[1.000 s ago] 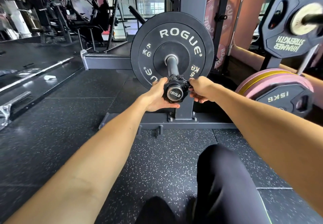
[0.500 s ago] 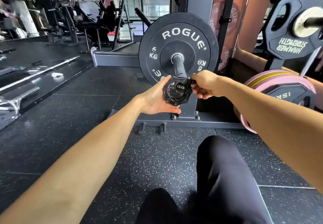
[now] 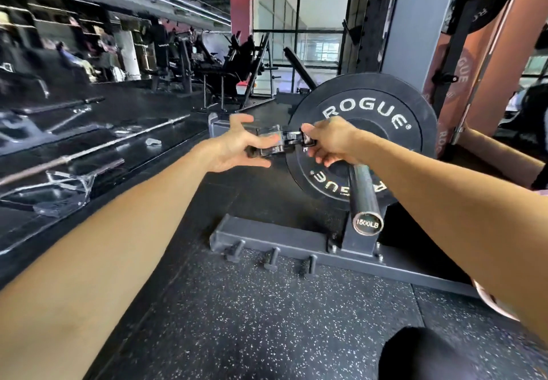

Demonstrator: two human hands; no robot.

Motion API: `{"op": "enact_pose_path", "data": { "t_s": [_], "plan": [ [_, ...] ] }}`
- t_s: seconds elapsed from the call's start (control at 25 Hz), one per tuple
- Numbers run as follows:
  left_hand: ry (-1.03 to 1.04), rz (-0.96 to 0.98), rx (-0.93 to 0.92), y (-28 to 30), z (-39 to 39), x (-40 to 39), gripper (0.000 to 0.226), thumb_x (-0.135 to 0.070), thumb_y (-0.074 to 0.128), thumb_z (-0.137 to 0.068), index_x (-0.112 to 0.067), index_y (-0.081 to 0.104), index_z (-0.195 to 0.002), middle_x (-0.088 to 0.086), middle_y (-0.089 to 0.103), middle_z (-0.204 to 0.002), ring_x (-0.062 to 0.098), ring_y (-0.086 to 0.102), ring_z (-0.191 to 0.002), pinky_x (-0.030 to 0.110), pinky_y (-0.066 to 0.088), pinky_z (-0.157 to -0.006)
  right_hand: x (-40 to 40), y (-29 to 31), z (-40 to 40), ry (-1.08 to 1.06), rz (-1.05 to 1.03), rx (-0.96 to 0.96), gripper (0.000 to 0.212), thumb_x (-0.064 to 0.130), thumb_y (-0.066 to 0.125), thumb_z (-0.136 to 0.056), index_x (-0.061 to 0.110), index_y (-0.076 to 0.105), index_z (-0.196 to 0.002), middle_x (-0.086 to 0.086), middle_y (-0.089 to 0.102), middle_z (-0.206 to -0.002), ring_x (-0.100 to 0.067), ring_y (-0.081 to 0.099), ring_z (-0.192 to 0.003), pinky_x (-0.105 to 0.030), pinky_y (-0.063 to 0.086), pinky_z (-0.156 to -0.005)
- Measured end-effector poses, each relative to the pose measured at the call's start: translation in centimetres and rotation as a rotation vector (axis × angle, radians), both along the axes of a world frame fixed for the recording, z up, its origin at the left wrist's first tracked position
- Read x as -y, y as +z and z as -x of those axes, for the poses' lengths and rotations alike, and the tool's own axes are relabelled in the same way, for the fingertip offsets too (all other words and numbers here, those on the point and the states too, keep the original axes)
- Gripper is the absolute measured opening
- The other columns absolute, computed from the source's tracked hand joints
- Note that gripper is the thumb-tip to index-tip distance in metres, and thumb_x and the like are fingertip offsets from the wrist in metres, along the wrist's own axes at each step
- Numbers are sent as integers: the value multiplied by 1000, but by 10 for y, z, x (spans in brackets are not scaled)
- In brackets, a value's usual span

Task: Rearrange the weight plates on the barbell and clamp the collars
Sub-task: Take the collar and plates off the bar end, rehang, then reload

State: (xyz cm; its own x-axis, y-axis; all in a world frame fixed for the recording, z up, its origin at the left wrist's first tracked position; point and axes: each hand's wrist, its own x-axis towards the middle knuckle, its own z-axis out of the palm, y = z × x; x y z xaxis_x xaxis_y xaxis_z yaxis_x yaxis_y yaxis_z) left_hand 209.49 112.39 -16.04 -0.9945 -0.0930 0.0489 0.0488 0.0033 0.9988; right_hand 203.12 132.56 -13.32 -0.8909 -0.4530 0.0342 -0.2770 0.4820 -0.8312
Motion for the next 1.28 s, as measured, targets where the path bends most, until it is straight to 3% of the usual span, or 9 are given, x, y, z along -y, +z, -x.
{"op": "enact_pose_path", "data": {
  "t_s": [0.12,0.2,0.28,0.4,0.52,0.88,1.0,1.12,1.28],
  "plan": [
    [147,178,-52,20,46,33,80,-4,80,-79,-22,32,-140,0,56,-123,15,65,-100,41,57,-89,46,24,52,24,-72,-120,25,24,50,-102,11,50,-81,-17,61,-73,-26,58,-51,-32,52,-50],
    [234,300,-67,29,83,55,44,-10,82,-79,-26,56,-110,-17,68,-97,9,63,-97,30,55,-82,77,38,89,-3,-223,-287,24,25,53,-100,8,56,-84,-19,70,-78,-30,68,-63,-35,58,-62],
    [262,335,-97,35,121,76,34,-12,82,-79,-32,59,-92,-25,70,-82,6,62,-91,30,55,-86,103,46,124,-19,-409,-475,24,23,52,-99,7,57,-82,-16,70,-78,-28,68,-66,-31,53,-61],
    [295,364,-91,32,181,108,54,-14,85,-76,-24,57,-121,-16,59,-111,14,56,-107,32,52,-94,137,51,174,-92,-538,-653,26,12,57,-93,7,48,-70,-9,54,-71,-25,53,-59,-31,43,-62],
    [305,429,-54,22,241,138,82,-19,86,-76,-18,39,-143,-16,50,-112,14,49,-111,25,44,-87,170,43,223,-143,-637,-684,22,0,56,-87,7,44,-70,-6,43,-71,-27,49,-63,-35,39,-67],
    [269,473,38,-37,372,184,72,-20,82,-80,-20,39,-137,-14,48,-104,17,47,-108,19,35,-72,231,-2,326,-171,-826,-704,18,-10,53,-79,7,49,-84,-5,41,-67,-30,49,-73,-34,39,-67],
    [242,513,49,-53,395,185,70,-20,81,-81,-17,39,-137,-3,53,-118,20,51,-112,27,38,-84,239,-16,344,-180,-853,-678,20,-9,54,-79,9,51,-87,-4,44,-71,-30,51,-79,-34,39,-67],
    [226,558,71,-62,413,189,72,-20,81,-81,-16,37,-139,0,56,-122,11,58,-96,26,39,-84,245,-28,360,-193,-862,-615,19,-9,53,-79,8,49,-88,-4,43,-70,-30,51,-79,-34,38,-67],
    [215,608,115,-65,429,195,79,-28,79,-82,-18,33,-145,0,52,-133,22,49,-119,34,37,-102,250,-37,374,-212,-836,-547,20,-8,53,-81,9,48,-91,-4,45,-74,-28,50,-79,-33,38,-67]
  ]
}}
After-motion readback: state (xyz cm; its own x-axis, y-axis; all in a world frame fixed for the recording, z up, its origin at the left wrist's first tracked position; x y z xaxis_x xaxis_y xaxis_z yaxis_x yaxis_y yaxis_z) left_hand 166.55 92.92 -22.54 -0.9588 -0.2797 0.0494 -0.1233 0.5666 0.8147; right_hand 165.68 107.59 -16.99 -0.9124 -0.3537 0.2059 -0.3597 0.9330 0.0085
